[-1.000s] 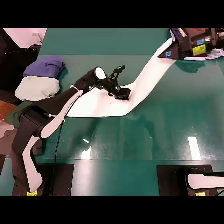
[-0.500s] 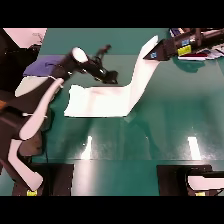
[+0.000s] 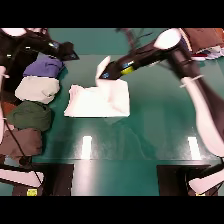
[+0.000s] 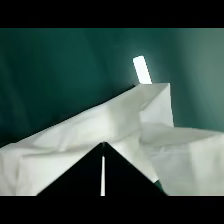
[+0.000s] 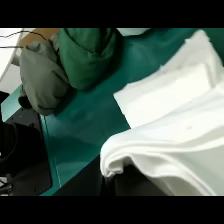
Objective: Fold the shirts.
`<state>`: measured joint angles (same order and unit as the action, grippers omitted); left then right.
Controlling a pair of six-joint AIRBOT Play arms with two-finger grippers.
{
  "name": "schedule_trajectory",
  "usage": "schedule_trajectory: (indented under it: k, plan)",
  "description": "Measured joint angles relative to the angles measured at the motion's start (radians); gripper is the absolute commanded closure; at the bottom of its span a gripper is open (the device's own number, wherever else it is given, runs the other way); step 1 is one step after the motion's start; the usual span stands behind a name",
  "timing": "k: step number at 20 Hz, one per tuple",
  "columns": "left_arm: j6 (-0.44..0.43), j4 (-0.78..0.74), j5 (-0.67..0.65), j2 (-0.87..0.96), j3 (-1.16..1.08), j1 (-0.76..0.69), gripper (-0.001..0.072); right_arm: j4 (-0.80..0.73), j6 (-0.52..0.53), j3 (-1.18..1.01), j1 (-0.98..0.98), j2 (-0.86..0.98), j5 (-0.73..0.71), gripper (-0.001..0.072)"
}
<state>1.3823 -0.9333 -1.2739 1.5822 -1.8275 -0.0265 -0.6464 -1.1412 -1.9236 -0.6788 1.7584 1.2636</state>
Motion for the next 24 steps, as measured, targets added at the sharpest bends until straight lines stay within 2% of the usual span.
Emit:
schedule_trajectory:
  k: [2,3,6,8,14,15,17,21,24]
  plan:
    - [0.000,-0.006,-0.038,-0.018,0.000,0.043,0.0684,-0.001,0.020,-0.051,-0.067,0.076,-0.063,0.0418]
    - [0.000,-0.006,-0.056,-0.024,0.000,0.055,0.0684,-0.002,0.026,-0.076,-0.090,0.109,-0.090,0.0371]
    - [-0.001,-0.007,-0.093,-0.034,0.000,0.080,0.0684,-0.005,0.035,-0.114,-0.114,0.170,-0.154,0.0376]
    - [-0.001,-0.005,-0.111,-0.038,0.000,0.085,0.0684,-0.005,0.036,-0.095,-0.090,0.166,-0.147,0.0405]
    - [-0.003,-0.002,-0.141,-0.041,0.000,0.089,0.0684,-0.032,0.018,0.182,0.126,0.032,0.059,0.0404]
    - [-0.003,-0.003,-0.142,-0.041,0.000,0.090,0.0684,-0.035,0.008,0.259,0.173,-0.001,0.065,0.0385]
    - [-0.003,-0.002,-0.144,-0.041,0.000,0.090,0.0684,-0.034,-0.001,0.406,0.250,-0.056,0.046,0.0087]
    - [-0.015,-0.002,-0.133,-0.041,0.000,0.090,0.0684,0.026,-0.013,0.620,0.359,-0.093,-0.064,0.0068]
    - [-0.023,-0.002,-0.122,-0.041,0.000,0.090,0.0684,0.068,-0.016,0.644,0.360,-0.039,-0.094,0.0068]
